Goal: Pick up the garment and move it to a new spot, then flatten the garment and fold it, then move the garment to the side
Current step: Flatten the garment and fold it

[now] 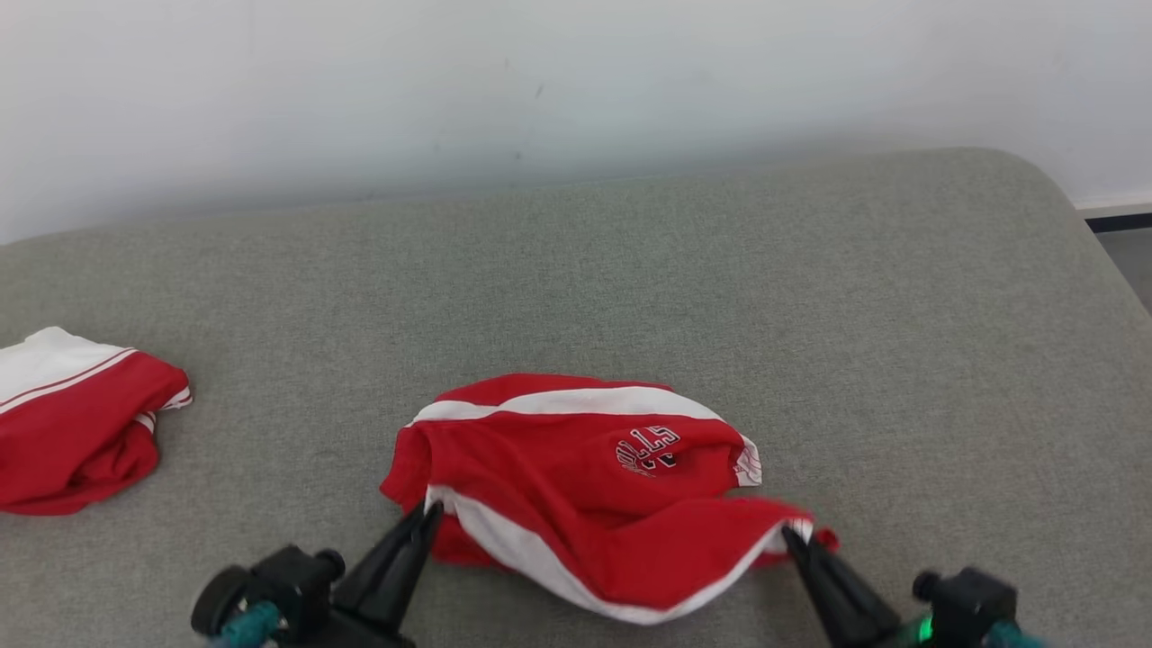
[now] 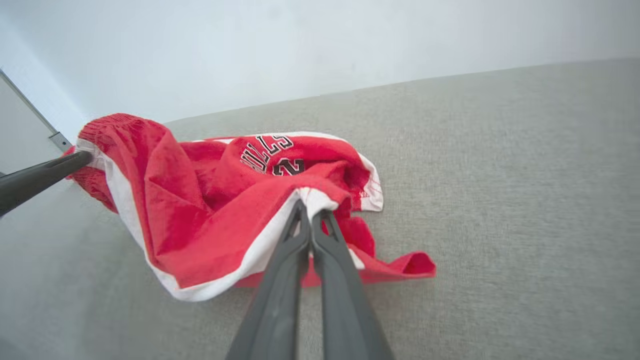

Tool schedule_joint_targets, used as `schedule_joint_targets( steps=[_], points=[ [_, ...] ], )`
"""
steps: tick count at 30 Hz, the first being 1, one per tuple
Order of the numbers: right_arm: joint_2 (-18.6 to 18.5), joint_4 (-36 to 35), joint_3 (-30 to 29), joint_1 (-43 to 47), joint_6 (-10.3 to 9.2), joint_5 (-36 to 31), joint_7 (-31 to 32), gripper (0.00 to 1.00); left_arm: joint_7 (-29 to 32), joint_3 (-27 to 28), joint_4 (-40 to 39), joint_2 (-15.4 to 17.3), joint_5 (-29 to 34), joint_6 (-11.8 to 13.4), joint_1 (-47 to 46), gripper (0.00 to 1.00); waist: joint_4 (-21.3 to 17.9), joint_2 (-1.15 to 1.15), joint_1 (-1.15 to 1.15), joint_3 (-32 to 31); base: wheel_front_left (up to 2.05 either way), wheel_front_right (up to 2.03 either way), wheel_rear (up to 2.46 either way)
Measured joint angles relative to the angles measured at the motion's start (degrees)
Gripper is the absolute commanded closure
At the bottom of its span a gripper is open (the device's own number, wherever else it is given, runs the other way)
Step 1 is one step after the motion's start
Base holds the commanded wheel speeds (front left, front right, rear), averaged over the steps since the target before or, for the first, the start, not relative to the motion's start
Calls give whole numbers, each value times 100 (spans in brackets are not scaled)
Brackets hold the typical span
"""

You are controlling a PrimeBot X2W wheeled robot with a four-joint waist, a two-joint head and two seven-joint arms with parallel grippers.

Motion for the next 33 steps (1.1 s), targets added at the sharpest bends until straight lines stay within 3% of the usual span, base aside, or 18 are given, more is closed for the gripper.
schedule_joint_targets(
  steps=[5,11,15,19,26,33],
  points=[
    [-100,-387,-283,-732,0,241,-1,100,0,5,-412,216,-167,0,-738,100,27,0,0,63,0,0,0],
    [-218,-320,-413,-2173,0,748,-2,100,32,-338,-367,575,-737,0,-2277,100,24,0,0,327,0,0,0],
    [-276,-25,-567,-3773,0,1258,164,100,391,-458,-141,866,-1349,0,-4038,100,18,0,1,713,0,0,0],
    [-291,296,-713,-5584,0,1581,582,100,783,-449,170,940,-1853,0,-5837,100,6,0,1,1254,0,0,0],
    [-143,1586,-1135,-8306,0,1791,896,100,1036,-767,846,945,-2248,-3,-8329,100,-39,1,3,2317,0,0,0],
    [-20,2930,-954,-9958,1,1382,679,100,888,-1107,1939,798,-2602,-4,-9676,100,-102,2,3,3147,0,0,0]
  ],
)
